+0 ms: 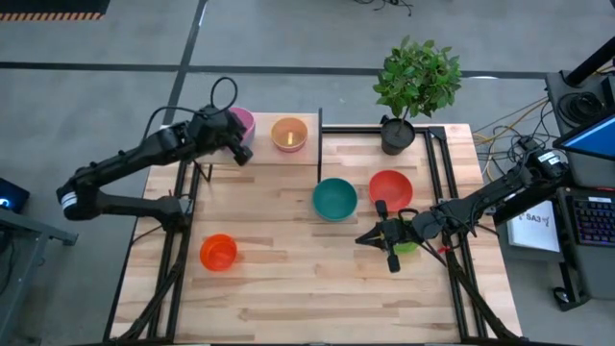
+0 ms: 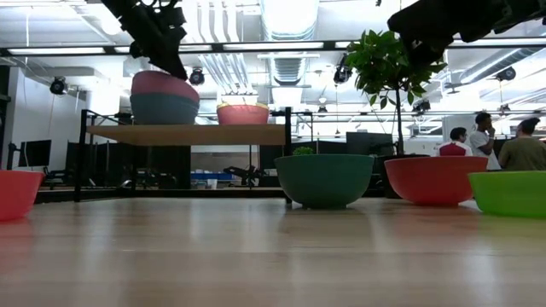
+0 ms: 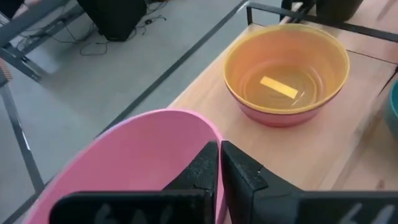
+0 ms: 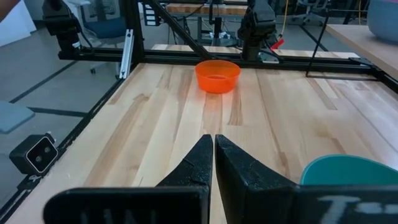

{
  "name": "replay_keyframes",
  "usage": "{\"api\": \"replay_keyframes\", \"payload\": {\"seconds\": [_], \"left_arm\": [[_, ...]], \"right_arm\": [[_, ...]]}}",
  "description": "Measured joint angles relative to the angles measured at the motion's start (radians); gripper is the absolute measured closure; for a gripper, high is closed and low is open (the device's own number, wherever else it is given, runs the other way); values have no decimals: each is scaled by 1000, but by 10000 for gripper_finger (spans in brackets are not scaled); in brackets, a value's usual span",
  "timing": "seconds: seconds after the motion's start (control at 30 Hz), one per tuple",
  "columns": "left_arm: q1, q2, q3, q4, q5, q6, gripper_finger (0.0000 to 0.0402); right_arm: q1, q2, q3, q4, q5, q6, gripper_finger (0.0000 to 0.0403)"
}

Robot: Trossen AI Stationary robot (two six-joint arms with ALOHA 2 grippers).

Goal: Place and stack bowls onto a shelf
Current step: Stack the pink bowl on the blue bowl on the shelf

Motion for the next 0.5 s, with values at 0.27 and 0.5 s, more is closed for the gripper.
{"api": "replay_keyframes", "payload": {"seconds": [0.27, 0.5], "left_arm": [[0, -21, 2, 2, 1, -29, 401], [0, -145, -12, -12, 1, -29, 401]], "right_arm": [[0, 0, 0, 3, 0, 12, 394], [0, 0, 0, 2, 0, 14, 394]]}}
